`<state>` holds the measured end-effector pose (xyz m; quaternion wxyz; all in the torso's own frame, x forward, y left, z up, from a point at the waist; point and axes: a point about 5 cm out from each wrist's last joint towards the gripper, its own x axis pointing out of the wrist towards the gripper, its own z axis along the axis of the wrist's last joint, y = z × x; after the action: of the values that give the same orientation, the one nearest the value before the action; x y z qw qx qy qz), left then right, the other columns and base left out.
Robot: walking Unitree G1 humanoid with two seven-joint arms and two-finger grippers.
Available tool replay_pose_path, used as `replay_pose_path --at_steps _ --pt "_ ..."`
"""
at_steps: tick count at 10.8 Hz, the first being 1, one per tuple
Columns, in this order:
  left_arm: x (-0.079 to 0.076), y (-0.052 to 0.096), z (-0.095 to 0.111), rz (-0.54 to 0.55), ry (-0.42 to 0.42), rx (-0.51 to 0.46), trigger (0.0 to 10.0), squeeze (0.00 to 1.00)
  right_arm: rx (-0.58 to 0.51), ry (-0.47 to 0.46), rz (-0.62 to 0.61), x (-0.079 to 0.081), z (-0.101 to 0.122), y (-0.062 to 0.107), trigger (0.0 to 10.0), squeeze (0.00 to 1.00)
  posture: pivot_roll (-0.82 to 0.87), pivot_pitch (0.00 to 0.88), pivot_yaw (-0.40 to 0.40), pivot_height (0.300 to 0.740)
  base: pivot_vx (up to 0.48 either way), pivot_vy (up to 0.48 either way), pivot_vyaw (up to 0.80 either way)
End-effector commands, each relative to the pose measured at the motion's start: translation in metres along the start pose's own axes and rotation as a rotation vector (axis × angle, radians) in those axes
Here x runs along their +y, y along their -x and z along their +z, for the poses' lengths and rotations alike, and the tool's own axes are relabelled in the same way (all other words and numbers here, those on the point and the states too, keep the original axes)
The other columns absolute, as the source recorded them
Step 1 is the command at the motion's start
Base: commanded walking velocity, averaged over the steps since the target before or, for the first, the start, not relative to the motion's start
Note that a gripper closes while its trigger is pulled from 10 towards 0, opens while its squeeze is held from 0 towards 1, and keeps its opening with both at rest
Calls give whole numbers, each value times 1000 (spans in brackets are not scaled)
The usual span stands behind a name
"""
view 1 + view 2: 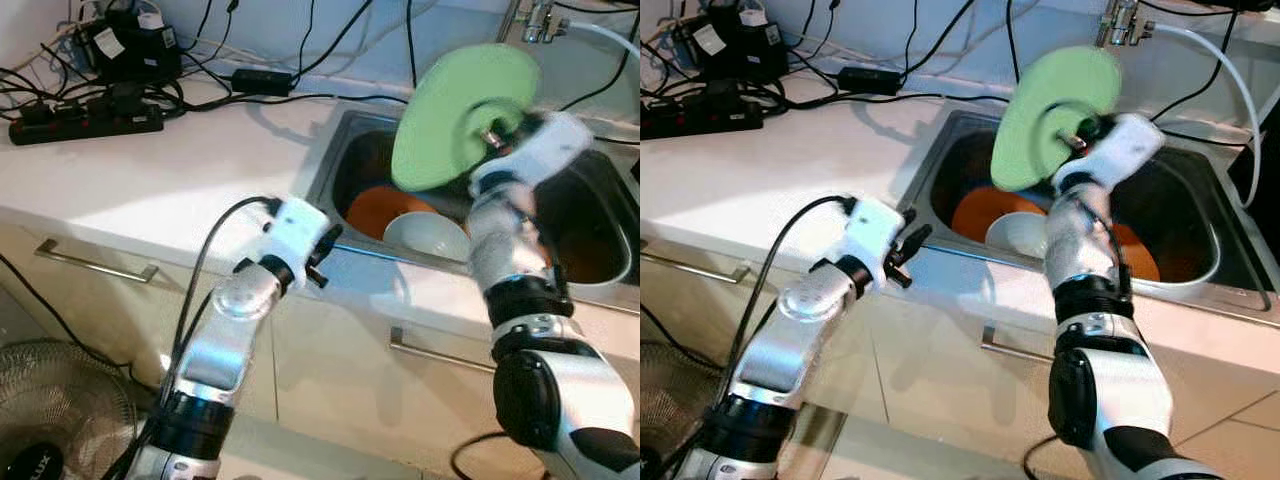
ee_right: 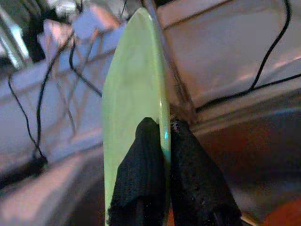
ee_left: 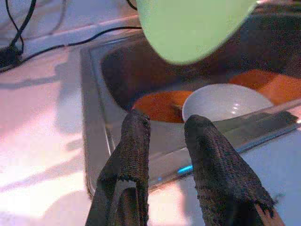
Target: Kitchen organization
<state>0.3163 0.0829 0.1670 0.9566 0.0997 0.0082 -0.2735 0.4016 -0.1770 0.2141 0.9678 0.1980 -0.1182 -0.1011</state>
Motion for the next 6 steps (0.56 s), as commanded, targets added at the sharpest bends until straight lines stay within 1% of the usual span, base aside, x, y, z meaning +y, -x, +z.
replay_pose_path --at_steps 1,2,4,5,6 --pt "0 1 1 -7 42 -1 10000 0 -40 46 20 3 9 -3 10000 0 269 35 -57 740 0 0 0" --pt "0 1 0 -13 52 -3 10000 0 -2 92 29 2 -1 -1 10000 0 272 36 -58 740 0 0 0" --pt "-1 5 5 -27 101 3 10000 0 59 174 51 -1 -14 1 10000 0 272 36 -58 740 0 0 0" --pt "-3 6 7 -41 116 15 10000 0 111 218 64 -2 -22 2 10000 0 280 38 -63 740 0 0 0" --pt "-4 7 8 -49 124 26 10000 0 190 246 71 -4 -34 5 10000 0 280 38 -63 740 0 0 0"
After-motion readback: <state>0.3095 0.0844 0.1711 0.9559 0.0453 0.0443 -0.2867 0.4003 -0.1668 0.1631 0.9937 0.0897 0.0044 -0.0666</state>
